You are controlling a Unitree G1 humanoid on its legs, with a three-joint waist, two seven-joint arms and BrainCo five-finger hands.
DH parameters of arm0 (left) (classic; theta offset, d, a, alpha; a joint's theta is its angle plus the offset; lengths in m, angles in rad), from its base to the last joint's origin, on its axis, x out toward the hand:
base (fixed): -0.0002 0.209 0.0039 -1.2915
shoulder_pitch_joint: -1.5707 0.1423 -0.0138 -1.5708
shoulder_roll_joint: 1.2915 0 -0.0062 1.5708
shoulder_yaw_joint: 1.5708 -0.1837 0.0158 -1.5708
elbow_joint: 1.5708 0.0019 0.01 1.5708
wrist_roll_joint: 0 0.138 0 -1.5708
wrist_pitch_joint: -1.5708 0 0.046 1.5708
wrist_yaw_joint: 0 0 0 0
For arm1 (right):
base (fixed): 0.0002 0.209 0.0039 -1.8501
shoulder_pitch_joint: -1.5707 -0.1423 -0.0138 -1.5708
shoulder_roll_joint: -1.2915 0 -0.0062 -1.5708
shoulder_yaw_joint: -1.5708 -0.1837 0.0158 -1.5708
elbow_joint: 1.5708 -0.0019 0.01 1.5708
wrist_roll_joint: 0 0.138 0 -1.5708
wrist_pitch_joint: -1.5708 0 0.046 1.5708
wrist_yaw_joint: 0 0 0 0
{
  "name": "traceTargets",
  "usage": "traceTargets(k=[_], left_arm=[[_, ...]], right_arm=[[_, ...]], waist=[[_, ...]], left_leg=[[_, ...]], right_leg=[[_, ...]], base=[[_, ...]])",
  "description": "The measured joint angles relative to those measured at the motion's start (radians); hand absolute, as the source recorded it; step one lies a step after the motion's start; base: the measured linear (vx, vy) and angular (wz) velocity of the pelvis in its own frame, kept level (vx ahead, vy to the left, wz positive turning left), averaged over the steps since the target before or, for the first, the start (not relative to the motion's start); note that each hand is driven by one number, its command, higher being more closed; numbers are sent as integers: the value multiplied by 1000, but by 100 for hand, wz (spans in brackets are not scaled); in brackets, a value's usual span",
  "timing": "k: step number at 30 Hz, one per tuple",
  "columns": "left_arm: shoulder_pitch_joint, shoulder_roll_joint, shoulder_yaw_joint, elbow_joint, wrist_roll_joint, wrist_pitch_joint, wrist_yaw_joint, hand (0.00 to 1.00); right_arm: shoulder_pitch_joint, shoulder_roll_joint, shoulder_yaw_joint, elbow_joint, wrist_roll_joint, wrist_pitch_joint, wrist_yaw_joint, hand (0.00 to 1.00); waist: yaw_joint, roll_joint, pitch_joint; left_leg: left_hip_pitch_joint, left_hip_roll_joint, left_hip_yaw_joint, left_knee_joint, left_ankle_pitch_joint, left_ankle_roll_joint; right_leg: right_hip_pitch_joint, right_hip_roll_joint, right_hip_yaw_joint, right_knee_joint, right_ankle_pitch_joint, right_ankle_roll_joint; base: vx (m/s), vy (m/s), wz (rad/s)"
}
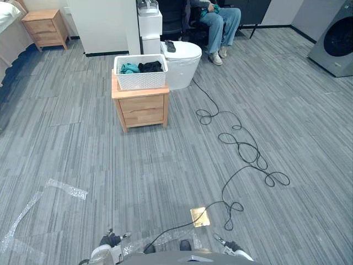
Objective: Pick up the laundry basket with both hands and put the clothes into the washing machine.
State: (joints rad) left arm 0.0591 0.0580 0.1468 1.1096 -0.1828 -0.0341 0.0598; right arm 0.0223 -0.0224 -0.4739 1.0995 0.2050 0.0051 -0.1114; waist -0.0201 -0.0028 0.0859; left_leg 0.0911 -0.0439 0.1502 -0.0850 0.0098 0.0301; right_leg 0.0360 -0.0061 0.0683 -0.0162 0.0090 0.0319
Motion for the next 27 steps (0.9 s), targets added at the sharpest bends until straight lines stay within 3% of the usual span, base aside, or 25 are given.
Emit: traceTargets(k=[27], left_arm=[[-7,1,9,12,46,12,22,0]], right_arm=[[-20,-3,-20,22,-15,3,0,0]], waist=[[-8,6,-1]], left_leg=[[-2,-2,-14,0,1,1]], right_leg=[[4,-3,-19,-4,-1,0]], base=[[-2,-6,1]])
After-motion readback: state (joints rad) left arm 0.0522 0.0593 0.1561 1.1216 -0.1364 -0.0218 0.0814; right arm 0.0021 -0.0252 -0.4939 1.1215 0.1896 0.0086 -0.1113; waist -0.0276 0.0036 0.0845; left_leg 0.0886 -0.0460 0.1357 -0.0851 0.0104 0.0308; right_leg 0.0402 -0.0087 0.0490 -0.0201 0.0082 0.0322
